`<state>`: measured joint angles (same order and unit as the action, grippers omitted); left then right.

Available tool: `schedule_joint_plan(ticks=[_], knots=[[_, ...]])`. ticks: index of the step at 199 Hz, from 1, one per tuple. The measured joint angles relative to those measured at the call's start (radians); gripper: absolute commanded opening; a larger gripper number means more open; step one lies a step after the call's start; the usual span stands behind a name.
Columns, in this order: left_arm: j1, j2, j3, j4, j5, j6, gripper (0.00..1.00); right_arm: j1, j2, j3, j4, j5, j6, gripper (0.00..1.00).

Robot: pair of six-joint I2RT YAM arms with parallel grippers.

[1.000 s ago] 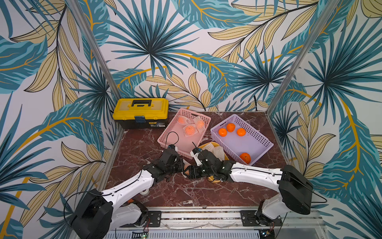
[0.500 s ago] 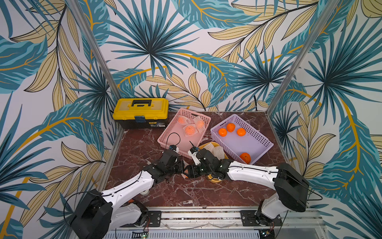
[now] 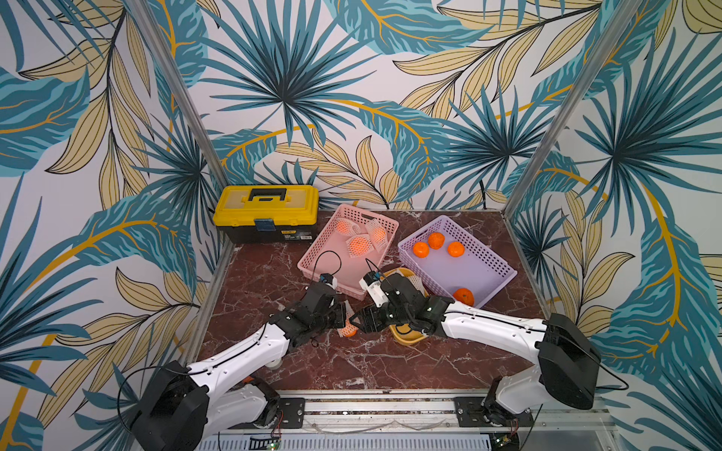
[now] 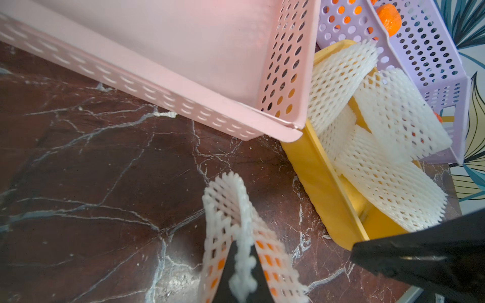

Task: Remove foam nets from oranges
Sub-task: Remove the foam net from the orange.

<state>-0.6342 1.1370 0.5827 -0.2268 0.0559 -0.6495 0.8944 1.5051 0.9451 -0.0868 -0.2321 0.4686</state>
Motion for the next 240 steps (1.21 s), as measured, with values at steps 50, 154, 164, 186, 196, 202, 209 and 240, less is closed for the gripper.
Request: schedule_joint_plan(ticks=[50,154,164,186,196,202,209,240], knots=[[0.000,-0.022,-0.001,0.007,0.037,0.017,0.00,-0.014,0.097,-0.031,0.195,-0.068,-0.038,0.68],[0.009,-0.057,-0.031,-0.015,0.027,0.035,0.00,-0.027,0.201,-0.094,0.434,-0.111,-0.053,0.65],[0.010,-0.057,-0.031,-0.018,0.029,0.034,0.00,-0.029,0.209,-0.124,0.504,-0.122,-0.055,0.65],[0.009,-0.057,-0.031,-0.029,0.046,0.032,0.00,-0.031,0.230,-0.204,0.683,-0.148,-0.056,0.62],[0.009,-0.057,-0.031,-0.029,0.060,0.032,0.00,-0.031,0.239,-0.232,0.746,-0.159,-0.059,0.62],[0.008,-0.057,-0.031,-0.021,0.071,0.030,0.00,-0.030,0.245,-0.245,0.772,-0.166,-0.061,0.62],[0.005,-0.057,-0.030,-0.006,0.086,0.031,0.00,-0.028,0.252,-0.254,0.800,-0.172,-0.063,0.62],[0.004,-0.057,-0.029,0.014,0.113,0.031,0.00,-0.026,0.262,-0.274,0.876,-0.187,-0.079,0.59]])
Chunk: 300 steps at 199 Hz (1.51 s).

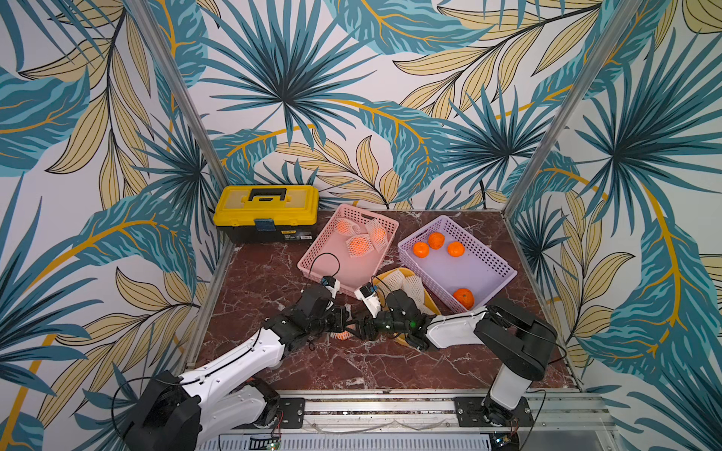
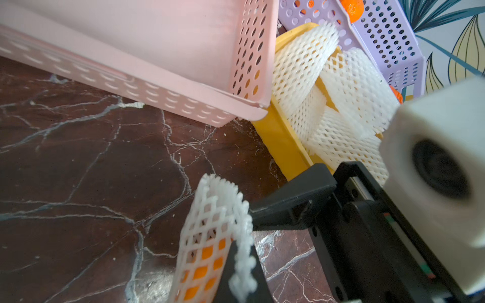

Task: Remove foam nets from oranges
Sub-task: Remove the foam net from the orange.

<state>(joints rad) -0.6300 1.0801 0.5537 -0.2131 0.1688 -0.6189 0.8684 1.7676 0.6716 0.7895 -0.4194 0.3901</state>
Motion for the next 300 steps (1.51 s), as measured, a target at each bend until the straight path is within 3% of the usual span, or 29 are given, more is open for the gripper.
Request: schedule_joint_plan(ticks=[90,134,157,197,247,287,300], knots=[[0.011,0.011,0.000,0.044,0.035,-0.002,0.01,0.007,0.000,-0.017,0.052,0.058,-0.029,0.30],[0.011,0.026,0.000,0.068,0.013,-0.024,0.09,0.009,0.000,-0.017,0.050,0.105,-0.025,0.19],[0.011,0.042,0.000,0.082,0.006,-0.039,0.13,0.010,0.000,-0.017,0.040,0.131,-0.024,0.18],[0.009,0.046,0.000,0.089,-0.020,-0.067,0.38,0.009,0.000,-0.013,0.026,0.180,-0.022,0.15],[0.009,0.023,0.019,0.006,-0.096,-0.109,0.89,0.009,0.000,-0.010,0.013,0.227,-0.011,0.11],[0.009,-0.038,0.068,-0.118,-0.132,-0.123,1.00,0.009,-0.010,-0.007,-0.006,0.249,0.000,0.10],[0.009,-0.071,0.068,-0.142,-0.131,-0.123,0.99,0.009,-0.025,-0.007,-0.020,0.256,0.007,0.10]])
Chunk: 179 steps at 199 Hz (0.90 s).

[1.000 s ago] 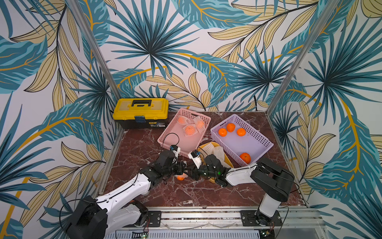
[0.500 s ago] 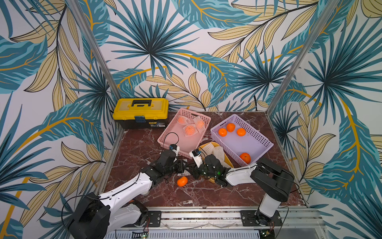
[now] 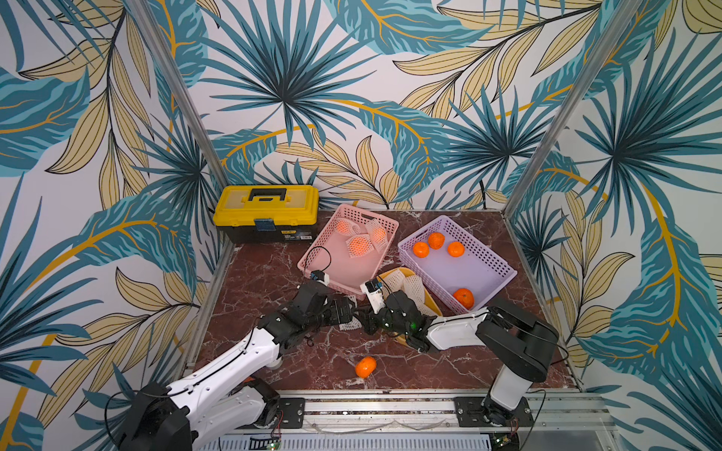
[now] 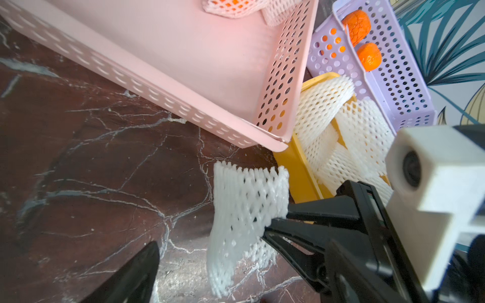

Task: Remove foam nets from oranges
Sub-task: Remove the foam net from the orange, then place the foam net into the storage box.

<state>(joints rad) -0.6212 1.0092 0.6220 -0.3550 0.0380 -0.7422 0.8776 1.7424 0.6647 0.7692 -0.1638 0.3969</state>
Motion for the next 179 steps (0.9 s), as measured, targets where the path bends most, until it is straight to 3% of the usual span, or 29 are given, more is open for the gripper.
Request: schedule_joint_plan(ticks=[60,119,149,179], knots=[[0.000,-0.198,-0.013,-0.025,0.010,-0.007,1.00,-0.001,-0.144,0.000,-0.080,0.037,0.015,0.10],[-0.015,-0.230,-0.021,0.001,0.191,0.040,1.00,-0.051,-0.388,0.024,-0.335,0.108,0.021,0.13],[-0.109,-0.145,-0.021,0.005,0.278,0.044,1.00,-0.164,-0.506,0.099,-0.612,0.081,0.033,0.15],[-0.276,-0.002,-0.013,-0.047,0.303,0.053,1.00,-0.218,-0.618,0.134,-0.875,0.065,0.024,0.15]])
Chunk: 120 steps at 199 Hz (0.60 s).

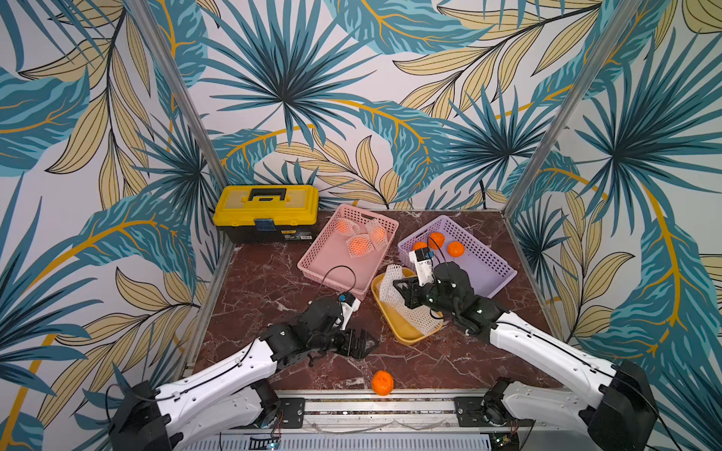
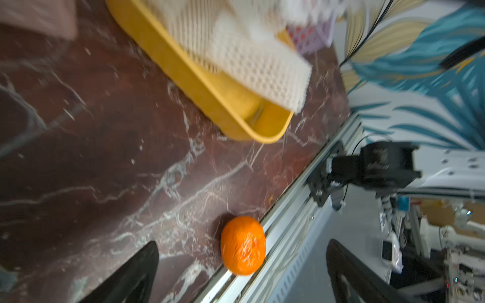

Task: Remove foam nets from oranges
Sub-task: Place the foam net into the storage box, then pick up the orange from the center of the board.

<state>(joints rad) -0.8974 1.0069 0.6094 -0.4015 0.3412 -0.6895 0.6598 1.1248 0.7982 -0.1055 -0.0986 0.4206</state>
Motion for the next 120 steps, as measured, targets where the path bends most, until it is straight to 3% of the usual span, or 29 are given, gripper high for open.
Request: schedule_joint_plan(ticks=[26,60,120], knots=[[-0.115,0.133,0.035,-0.064,-0.001,0.012,0.99,-0.024,-0.031,0.023,-0.189,-0.003,-0.011,0.19],[-0.185,0.214,0.073,-0.115,-0.029,0.021,1.00,-0.033,-0.008,0.080,-0.380,0.002,-0.054,0.21],[-0.300,0.420,0.198,-0.127,-0.068,0.036,1.00,-0.051,0.024,0.142,-0.526,0.020,-0.077,0.25]])
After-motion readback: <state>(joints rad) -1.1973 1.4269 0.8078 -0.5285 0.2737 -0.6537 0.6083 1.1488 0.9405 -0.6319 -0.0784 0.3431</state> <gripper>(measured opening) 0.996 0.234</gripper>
